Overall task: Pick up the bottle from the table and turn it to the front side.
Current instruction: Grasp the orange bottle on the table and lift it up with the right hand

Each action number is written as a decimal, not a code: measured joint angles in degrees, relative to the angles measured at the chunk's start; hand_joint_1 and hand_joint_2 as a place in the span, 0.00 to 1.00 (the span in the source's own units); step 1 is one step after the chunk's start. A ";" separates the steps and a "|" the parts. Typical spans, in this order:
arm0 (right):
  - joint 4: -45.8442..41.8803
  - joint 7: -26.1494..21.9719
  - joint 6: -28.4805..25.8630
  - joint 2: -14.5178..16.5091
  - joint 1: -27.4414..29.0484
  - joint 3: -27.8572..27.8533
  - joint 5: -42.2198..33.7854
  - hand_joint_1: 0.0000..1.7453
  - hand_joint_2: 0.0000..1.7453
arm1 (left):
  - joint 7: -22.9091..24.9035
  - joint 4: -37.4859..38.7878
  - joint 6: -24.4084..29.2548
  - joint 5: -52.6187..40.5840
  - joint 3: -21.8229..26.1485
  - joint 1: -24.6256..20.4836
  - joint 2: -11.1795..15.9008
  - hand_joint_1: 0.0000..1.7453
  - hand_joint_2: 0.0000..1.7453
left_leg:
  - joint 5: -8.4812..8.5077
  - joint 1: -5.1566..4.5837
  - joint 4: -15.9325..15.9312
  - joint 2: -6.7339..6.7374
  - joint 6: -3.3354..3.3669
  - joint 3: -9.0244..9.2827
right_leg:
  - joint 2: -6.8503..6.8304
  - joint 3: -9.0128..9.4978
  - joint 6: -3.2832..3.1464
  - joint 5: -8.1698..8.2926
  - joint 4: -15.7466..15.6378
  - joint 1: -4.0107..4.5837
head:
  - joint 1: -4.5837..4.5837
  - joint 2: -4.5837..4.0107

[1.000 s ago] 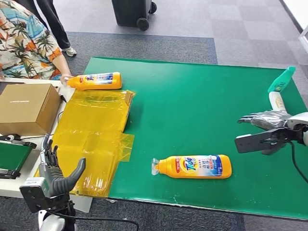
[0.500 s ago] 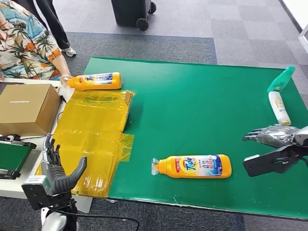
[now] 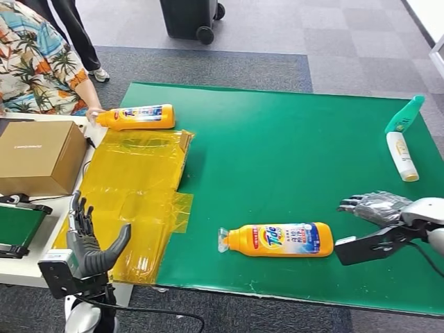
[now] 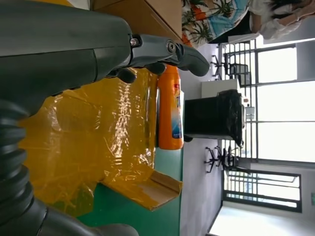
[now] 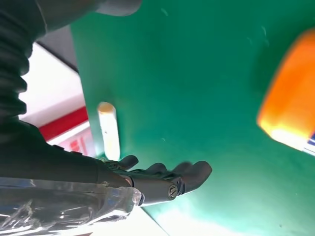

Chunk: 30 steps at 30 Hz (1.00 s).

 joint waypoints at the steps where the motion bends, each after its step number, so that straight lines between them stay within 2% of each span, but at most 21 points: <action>1: 1.89 0.13 -1.85 1.89 2.16 -0.81 2.01 0.00 1.00 | 0.15 0.03 0.10 0.00 -0.09 -0.14 0.00 0.00 1.00 | 0.01 0.00 0.00 0.00 0.00 0.00 | 0.00 0.01 0.00 0.01 0.00 0.00 | 0.01 0.00; 4: 7.87 0.98 -5.39 8.83 8.83 -4.69 8.36 0.00 1.00 | 0.81 0.04 0.29 -0.14 -0.26 -0.38 -0.05 0.00 1.00 | 0.08 0.02 0.00 0.00 -0.02 0.01 | -0.01 0.00 0.01 0.03 0.02 0.02 | -0.01 0.01; 8: 14.75 2.42 -7.16 18.10 16.06 -11.19 15.37 0.00 1.00 | 1.61 0.04 0.42 -0.63 -0.27 -0.46 -0.26 0.00 1.00 | 0.13 0.07 -0.01 -0.01 -0.06 0.01 | -0.01 -0.02 0.01 0.03 0.04 0.06 | -0.01 0.01; 11: 18.07 3.58 -7.95 23.72 20.18 -15.26 18.08 0.00 1.00 | 1.89 0.04 0.49 -0.77 -0.25 -0.47 -0.43 0.00 1.00 | 0.13 0.08 -0.01 -0.01 -0.06 0.00 | -0.01 -0.05 0.00 0.02 0.04 0.07 | -0.02 0.00; 14: 19.92 4.75 -8.51 27.79 23.22 -18.80 20.60 0.00 1.00 | 2.05 0.02 0.58 -0.98 -0.20 -0.47 -0.46 0.00 1.00 | 0.11 0.08 -0.01 -0.01 -0.07 0.00 | -0.01 -0.05 -0.01 0.00 0.03 0.07 | -0.01 0.01; 19: 21.10 5.75 -8.52 31.05 25.69 -23.14 23.04 0.00 1.00 | 2.36 0.02 0.83 -1.20 -0.06 -0.48 -0.50 0.00 1.00 | 0.07 0.08 -0.01 0.00 -0.08 0.06 | 0.01 0.01 -0.02 0.00 -0.01 0.07 | -0.01 -0.01; 30: 21.32 6.59 -8.49 32.76 28.50 -28.31 28.76 0.00 1.00 | 2.44 0.02 0.84 -1.26 0.19 -0.43 -0.62 0.00 1.00 | 0.14 0.09 -0.01 0.00 -0.15 0.23 | 0.03 0.15 -0.05 0.08 -0.01 0.09 | -0.01 0.00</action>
